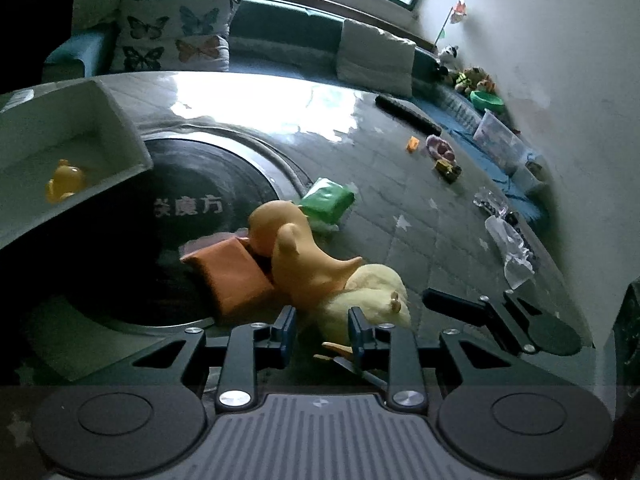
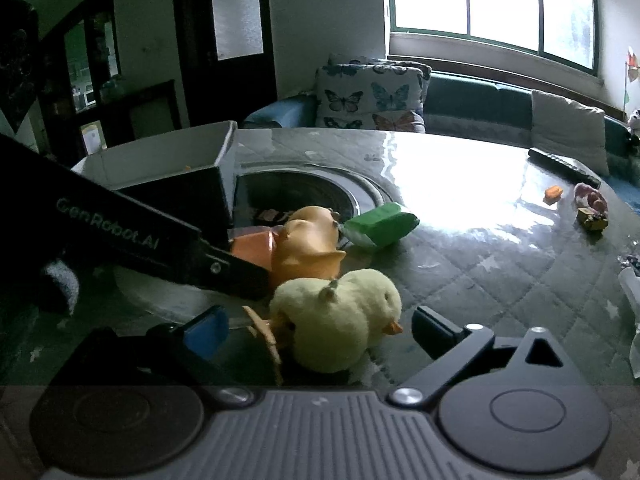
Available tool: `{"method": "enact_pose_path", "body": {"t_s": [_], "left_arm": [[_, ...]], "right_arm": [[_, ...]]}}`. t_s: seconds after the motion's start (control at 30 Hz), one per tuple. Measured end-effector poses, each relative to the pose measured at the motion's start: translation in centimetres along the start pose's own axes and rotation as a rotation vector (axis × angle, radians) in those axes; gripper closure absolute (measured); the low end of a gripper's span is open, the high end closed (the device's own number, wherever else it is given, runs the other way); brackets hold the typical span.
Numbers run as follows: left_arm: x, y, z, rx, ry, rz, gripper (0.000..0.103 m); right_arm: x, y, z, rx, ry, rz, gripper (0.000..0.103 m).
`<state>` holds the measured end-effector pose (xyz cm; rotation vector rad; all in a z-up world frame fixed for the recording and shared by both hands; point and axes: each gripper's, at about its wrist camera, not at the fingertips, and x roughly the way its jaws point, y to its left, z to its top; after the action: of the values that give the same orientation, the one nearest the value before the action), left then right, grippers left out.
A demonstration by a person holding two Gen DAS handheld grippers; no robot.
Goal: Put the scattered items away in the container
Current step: 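Move both grippers to the pale green plush chick and grasp it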
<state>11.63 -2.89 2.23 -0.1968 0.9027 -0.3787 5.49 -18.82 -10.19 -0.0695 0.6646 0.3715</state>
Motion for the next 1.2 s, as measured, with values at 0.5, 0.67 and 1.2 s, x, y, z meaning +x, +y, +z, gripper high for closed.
{"method": "enact_pose_path", "body": {"t_s": [0.5, 0.67, 1.2], "left_arm": [[1.4, -0.2, 0.5, 0.002, 0.035, -0.067, 0.072], [1.8, -0.5, 0.5, 0.010, 0.051, -0.131, 0.071], [2.2, -0.7, 0.5, 0.006, 0.072, -0.161, 0.064]], "right_arm": [[2.6, -1.5, -0.1, -0.009, 0.042, 0.064, 0.002], [2.5, -1.7, -0.2, 0.005, 0.041, 0.070, 0.009], [2.0, -1.6, -0.3, 0.026, 0.035, 0.048, 0.011]]}}
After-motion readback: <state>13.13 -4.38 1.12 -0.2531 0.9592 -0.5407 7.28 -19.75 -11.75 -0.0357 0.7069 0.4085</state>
